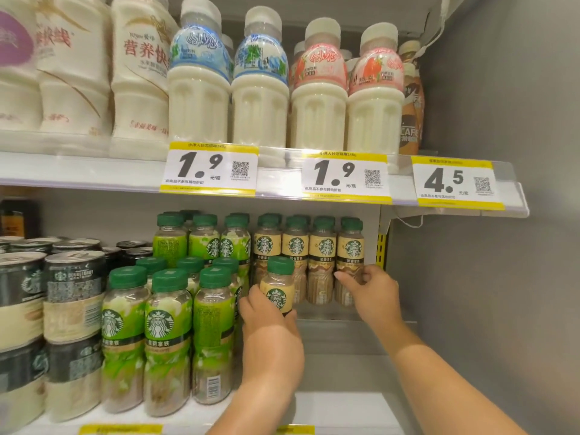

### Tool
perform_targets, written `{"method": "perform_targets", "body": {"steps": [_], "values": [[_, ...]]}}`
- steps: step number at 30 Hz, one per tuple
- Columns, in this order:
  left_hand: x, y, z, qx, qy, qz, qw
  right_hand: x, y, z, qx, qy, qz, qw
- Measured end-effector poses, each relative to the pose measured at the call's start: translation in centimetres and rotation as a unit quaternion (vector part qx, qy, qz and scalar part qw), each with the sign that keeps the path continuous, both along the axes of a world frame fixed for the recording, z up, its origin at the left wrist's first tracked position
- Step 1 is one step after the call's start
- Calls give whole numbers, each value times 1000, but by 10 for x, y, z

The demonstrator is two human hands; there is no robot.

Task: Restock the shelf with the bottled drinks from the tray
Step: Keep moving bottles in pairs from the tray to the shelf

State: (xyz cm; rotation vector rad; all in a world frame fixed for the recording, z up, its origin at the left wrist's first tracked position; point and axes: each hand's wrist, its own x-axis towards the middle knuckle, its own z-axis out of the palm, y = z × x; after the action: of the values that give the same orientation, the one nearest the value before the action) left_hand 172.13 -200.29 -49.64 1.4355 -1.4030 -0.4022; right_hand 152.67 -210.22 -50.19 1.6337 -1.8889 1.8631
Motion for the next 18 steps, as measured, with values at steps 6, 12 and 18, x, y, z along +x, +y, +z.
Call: {"method": "perform_targets", "body": {"steps": [6,12,18], "values": [[5,-3,-6,24,20,14,999,3,3,-3,-9,-9,25,1000],[6,10,-22,58,-25,6,998,0,6,-1,66,-20,47,996],[16,28,-23,69,-159,59,983,-4,7,-3,100,-32,42,994]]}}
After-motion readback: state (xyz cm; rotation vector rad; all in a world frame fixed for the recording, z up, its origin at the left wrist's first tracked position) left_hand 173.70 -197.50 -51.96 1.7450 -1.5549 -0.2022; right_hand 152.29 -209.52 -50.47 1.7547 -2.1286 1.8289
